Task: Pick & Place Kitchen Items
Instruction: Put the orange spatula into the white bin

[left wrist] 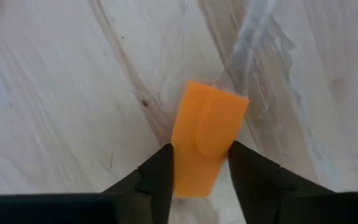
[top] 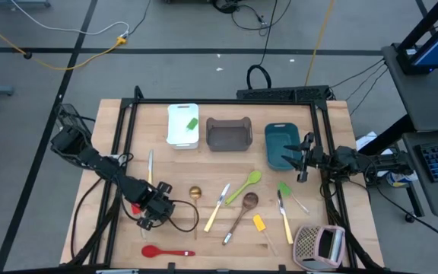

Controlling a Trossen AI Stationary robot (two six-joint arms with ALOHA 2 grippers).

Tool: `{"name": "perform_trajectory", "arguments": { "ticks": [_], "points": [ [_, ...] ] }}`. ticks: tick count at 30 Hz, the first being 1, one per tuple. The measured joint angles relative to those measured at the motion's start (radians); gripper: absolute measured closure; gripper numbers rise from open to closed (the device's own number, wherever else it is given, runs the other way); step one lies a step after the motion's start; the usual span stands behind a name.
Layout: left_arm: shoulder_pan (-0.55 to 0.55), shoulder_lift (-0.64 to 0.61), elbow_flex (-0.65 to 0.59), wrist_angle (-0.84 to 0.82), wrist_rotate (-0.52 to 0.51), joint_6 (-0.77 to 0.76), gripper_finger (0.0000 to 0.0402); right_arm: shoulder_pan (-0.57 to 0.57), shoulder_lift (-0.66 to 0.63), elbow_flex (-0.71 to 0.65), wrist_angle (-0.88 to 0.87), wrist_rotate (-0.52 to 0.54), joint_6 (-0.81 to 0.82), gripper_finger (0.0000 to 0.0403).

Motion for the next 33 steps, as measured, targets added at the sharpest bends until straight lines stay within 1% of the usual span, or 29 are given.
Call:
{"name": "perform_trajectory", "arguments": {
  "ticks": [2,7,12,14,18,21,24,28,29,33],
  "points": [
    [0.007,0.000,0.000,0.000,0.000,0.019,0.0286,0.000,0.000,0.000,-0.001,0.000,0.001,0.0238],
    [0.023,0.000,0.000,0.000,0.005,0.013,0.0346,0.000,0.000,0.000,-0.005,0.001,0.000,0.0238],
    [0.044,-0.003,0.001,-0.007,0.004,0.013,0.0390,0.000,0.000,0.000,-0.006,0.001,0.000,0.0238],
    [0.052,-0.003,0.001,-0.008,0.004,0.013,0.0397,0.000,0.000,0.000,-0.006,0.001,0.000,0.0238],
    [0.065,-0.003,0.001,-0.009,-0.003,0.014,0.0398,0.000,0.000,0.000,-0.006,0.001,0.000,0.0238],
    [0.066,-0.016,0.000,-0.010,-0.031,0.011,0.0400,0.000,0.000,0.000,-0.007,0.002,0.000,0.0238],
    [0.066,-0.046,0.009,-0.023,-0.093,0.024,0.0401,0.000,0.000,0.000,-0.007,0.002,0.000,0.0238],
    [0.078,-0.103,0.041,-0.073,-0.314,0.040,0.0401,0.000,0.000,0.000,-0.006,0.002,0.000,0.0238],
    [0.083,-0.122,0.050,-0.084,-0.353,0.040,0.0401,0.000,0.000,0.000,-0.007,0.003,0.000,0.0238],
    [0.145,-0.172,0.056,-0.123,-0.389,0.071,0.0401,0.000,0.000,0.000,-0.006,0.003,-0.001,0.0238]
  ]
}}
